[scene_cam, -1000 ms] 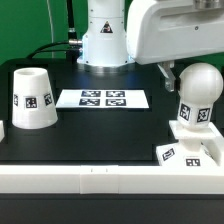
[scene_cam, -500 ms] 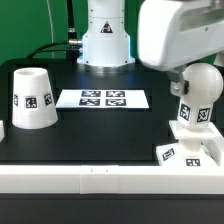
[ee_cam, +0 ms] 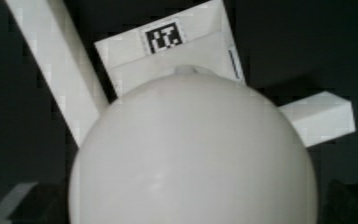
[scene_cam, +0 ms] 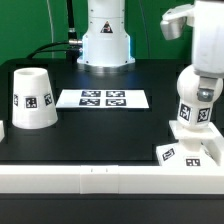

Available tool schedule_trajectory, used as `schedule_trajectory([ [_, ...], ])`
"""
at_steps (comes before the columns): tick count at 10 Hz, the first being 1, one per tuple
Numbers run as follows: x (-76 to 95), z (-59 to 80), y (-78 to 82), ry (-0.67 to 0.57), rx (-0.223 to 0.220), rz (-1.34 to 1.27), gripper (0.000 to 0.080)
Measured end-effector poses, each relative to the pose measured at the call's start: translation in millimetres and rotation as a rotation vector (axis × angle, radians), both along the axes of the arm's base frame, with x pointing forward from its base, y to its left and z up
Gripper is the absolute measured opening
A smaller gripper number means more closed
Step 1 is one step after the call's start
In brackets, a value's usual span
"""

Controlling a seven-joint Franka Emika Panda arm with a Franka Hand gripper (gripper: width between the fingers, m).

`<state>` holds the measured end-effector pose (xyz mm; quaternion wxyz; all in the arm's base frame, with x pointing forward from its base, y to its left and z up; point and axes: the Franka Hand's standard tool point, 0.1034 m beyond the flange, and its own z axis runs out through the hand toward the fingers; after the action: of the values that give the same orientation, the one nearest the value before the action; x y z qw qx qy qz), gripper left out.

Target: Assemble lamp

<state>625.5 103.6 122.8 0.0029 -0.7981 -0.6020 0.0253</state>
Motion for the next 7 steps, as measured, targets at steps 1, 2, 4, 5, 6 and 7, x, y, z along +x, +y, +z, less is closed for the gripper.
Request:
schedule_trajectory([
  [1, 0.1, -0.1, 0.7, 0.0, -0.004, 0.047, 0.0699],
  [2, 0.2, -0.1, 0.5, 0.001, -0.004, 0.134, 0.0699],
  [4, 0.5, -0.3, -0.7, 0.002, -0.008, 0.217, 0.0699],
  [5, 0.2, -0.9, -2.1, 0.005, -0.007, 0.28, 0.0699],
  [6, -0.2, -1.5, -3.3, 0.007, -0.006, 0.305, 0.0699],
  [7, 0.0, -1.7, -5.4, 0.011, -0.006, 0.381, 0.0699],
])
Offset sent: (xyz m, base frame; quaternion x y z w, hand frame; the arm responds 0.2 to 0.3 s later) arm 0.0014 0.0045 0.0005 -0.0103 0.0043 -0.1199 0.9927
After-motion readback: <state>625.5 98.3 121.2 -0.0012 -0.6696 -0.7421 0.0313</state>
